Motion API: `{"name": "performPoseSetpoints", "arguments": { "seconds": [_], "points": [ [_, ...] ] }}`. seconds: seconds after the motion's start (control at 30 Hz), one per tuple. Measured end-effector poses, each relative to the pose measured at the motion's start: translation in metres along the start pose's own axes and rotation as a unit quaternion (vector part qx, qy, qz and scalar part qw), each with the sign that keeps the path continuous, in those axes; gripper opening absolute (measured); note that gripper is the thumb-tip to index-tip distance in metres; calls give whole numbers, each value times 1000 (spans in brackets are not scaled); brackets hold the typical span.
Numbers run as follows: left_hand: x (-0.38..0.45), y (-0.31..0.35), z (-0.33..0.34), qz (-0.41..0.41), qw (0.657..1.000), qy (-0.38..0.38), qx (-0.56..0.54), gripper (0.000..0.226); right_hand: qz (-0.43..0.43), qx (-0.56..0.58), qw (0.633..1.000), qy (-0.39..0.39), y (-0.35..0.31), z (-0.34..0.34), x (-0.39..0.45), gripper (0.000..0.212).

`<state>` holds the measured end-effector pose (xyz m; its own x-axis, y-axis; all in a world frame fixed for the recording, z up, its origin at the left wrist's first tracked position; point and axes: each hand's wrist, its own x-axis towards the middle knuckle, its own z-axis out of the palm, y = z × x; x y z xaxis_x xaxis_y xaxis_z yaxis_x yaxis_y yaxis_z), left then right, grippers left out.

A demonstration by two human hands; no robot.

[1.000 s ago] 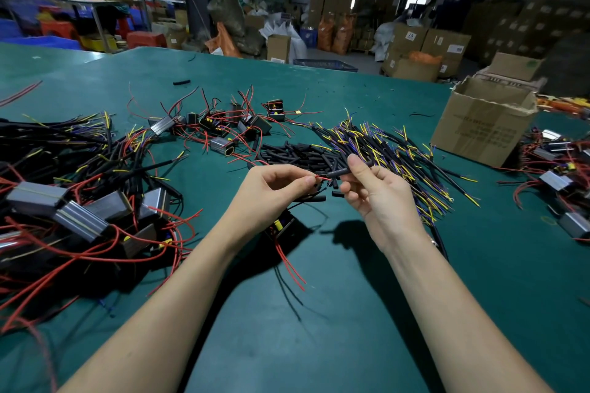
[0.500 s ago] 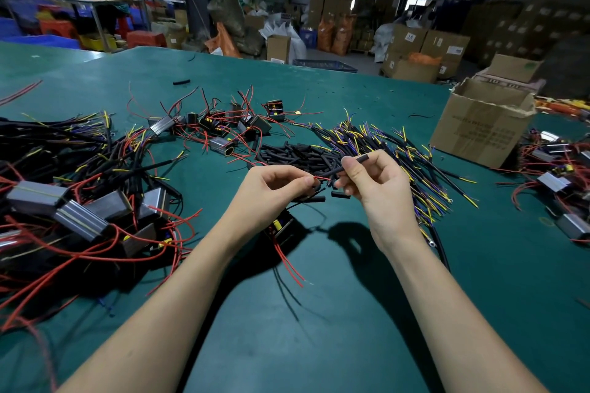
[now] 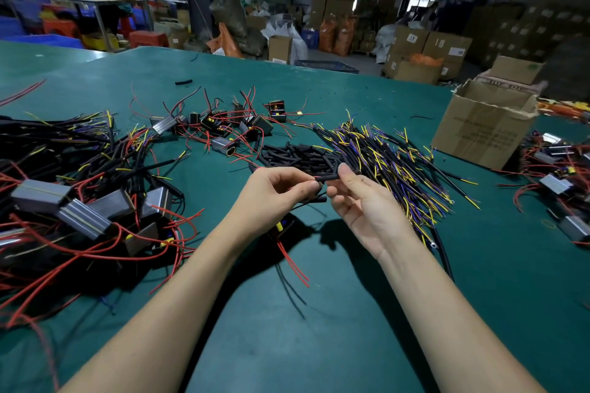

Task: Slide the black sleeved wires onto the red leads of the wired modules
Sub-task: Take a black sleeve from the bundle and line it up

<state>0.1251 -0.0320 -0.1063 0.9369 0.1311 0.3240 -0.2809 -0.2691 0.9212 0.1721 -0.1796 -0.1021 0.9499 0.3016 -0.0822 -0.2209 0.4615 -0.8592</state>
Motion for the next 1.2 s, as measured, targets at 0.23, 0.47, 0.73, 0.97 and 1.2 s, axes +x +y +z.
{"name": "performPoseSetpoints", "arguments": {
  "seconds": [0.23,0.47,0.73,0.97,1.2],
  "points": [
    [4,-8,-2,1,999,35,32,19,-151,-240,959,3,-3,2,-5,16],
    [2,-10,-7,22,997,2,72,34,-228,-312,922,-18,8,10,-5,12],
    [-1,-4,-17,180,910,41,370,20,-153,-234,960,17,0,1,-1,15],
    [0,-8,-9,154,961,66,219,5,-138,-242,960,29,-2,1,-1,21],
    [-1,-12,5,71,990,90,83,33,-168,-275,946,26,4,1,1,24]
  ]
}}
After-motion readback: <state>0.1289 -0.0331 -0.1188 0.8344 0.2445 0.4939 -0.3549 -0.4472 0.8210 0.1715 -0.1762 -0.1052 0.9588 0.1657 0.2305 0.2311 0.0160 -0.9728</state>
